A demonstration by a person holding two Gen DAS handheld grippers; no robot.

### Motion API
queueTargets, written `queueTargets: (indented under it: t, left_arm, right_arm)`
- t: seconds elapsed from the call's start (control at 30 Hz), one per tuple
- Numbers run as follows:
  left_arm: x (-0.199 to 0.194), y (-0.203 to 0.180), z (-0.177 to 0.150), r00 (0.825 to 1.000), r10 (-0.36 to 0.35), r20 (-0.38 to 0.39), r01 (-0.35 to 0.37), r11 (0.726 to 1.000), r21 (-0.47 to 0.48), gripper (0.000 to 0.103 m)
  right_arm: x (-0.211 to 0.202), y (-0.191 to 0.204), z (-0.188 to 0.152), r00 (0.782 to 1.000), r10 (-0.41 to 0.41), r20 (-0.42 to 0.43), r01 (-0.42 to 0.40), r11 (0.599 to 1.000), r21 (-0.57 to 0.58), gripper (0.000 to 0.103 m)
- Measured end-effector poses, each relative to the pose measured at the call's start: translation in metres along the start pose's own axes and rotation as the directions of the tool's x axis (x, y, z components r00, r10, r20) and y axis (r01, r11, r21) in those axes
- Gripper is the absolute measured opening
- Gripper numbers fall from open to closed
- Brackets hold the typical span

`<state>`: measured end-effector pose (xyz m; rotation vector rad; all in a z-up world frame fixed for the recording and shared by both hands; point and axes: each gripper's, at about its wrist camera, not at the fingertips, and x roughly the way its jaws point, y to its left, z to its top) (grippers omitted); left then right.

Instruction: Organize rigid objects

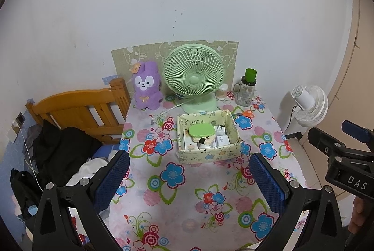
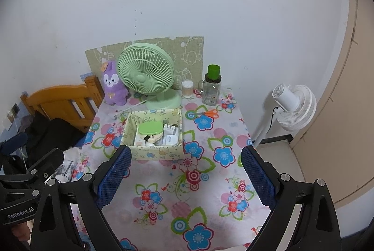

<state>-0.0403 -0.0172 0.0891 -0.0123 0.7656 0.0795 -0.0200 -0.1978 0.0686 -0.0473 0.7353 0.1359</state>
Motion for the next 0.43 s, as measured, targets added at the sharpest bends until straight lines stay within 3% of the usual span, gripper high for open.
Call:
queueTargets:
  t: [0.43]
  left_arm:
    - [0.0034, 0.003, 0.0011, 1.0, -0.009, -0.022, 0.009, 1.0, 0.003, 0.103]
  right_arm:
    - [0.0003, 0.007, 0.0072, 1.0, 0.011, -0.026, -0.011, 1.0, 0.007, 0.097]
